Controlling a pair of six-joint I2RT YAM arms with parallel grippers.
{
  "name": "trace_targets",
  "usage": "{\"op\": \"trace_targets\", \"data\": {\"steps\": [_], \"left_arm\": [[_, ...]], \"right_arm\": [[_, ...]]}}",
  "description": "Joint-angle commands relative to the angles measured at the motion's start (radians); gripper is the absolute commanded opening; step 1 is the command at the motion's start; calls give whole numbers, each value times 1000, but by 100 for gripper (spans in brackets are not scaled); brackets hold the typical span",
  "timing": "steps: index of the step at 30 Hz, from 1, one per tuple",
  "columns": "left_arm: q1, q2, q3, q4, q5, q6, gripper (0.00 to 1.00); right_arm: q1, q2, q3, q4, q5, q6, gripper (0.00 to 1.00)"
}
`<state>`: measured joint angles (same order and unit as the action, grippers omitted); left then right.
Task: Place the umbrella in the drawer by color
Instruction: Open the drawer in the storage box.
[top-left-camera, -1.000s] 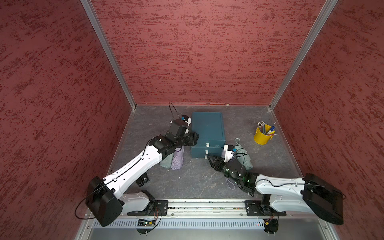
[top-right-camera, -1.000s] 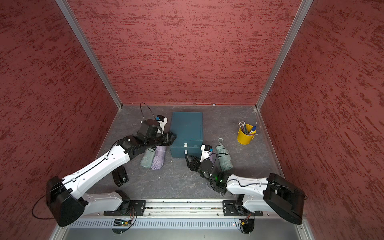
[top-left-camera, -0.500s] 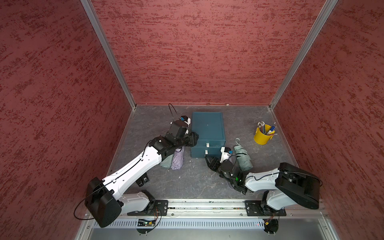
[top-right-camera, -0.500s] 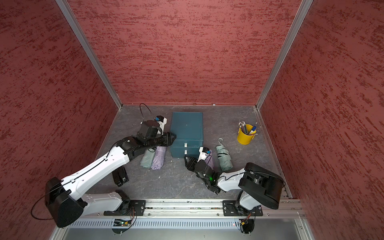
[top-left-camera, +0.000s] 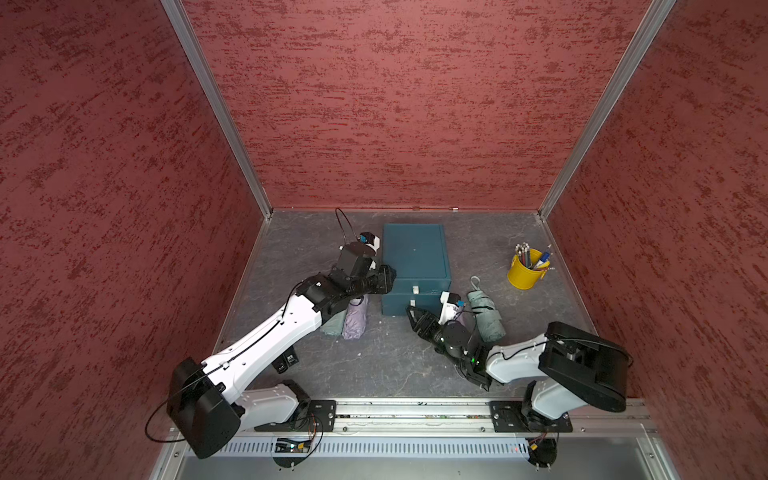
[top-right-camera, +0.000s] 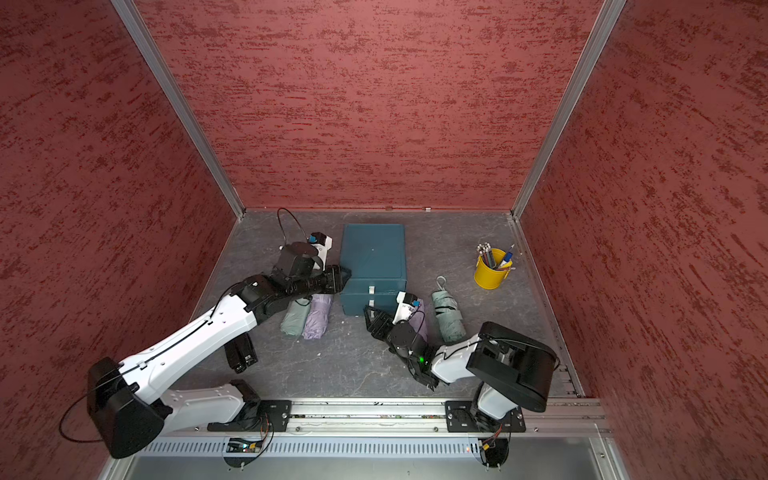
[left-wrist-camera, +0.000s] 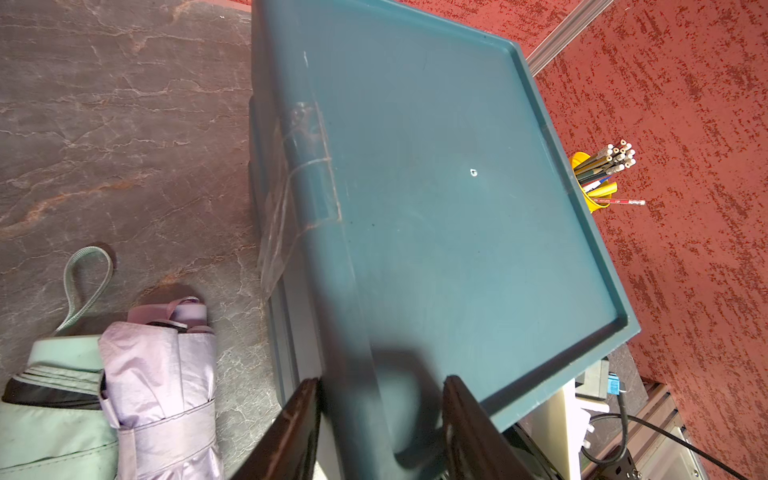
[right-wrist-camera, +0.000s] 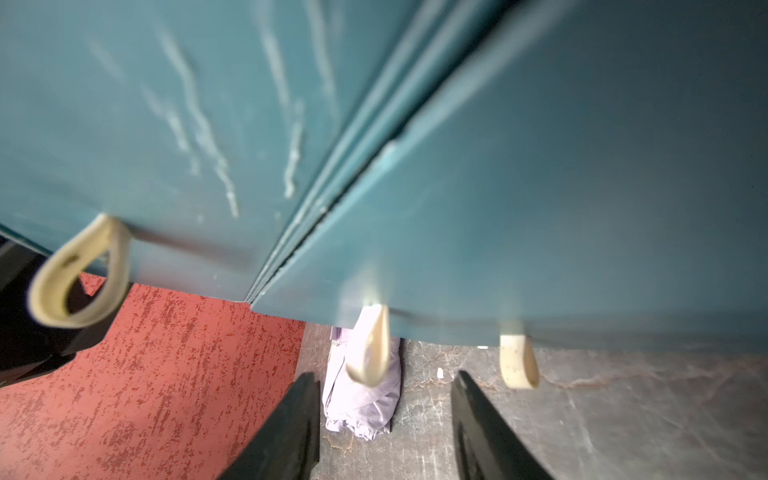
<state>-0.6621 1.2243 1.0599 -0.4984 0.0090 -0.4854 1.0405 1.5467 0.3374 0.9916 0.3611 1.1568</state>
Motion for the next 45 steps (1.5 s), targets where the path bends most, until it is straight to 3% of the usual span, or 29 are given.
{"op": "trace_targets", "data": {"steps": [1,9,12,19,31,37,45], "left_arm": [[-19,-21,-25,-49,28,-4,49],[-26,-31,-30,-61,15,5,48],[-27,-32,-31,-61,12,6,48],[-28,-33,-36,-58,13,8,48],[-28,-25,-40,-71,-17,-18,47],[-28,-10,-33,-82,-50,-46,48],[-26,1,-35,-91,-79,-77,48]], "right_arm": [[8,-8,-15,33,38,22,57],[3,27,-13,88,42,39,42],[4,26,-13,90,47,36,31],[-6,34,5,88,53,35,35],[-10,-28,31,-99,39,65,0],[13,-148,-16,-196,49,40,0],[145,-350,-8,-540,96,2,0]]}}
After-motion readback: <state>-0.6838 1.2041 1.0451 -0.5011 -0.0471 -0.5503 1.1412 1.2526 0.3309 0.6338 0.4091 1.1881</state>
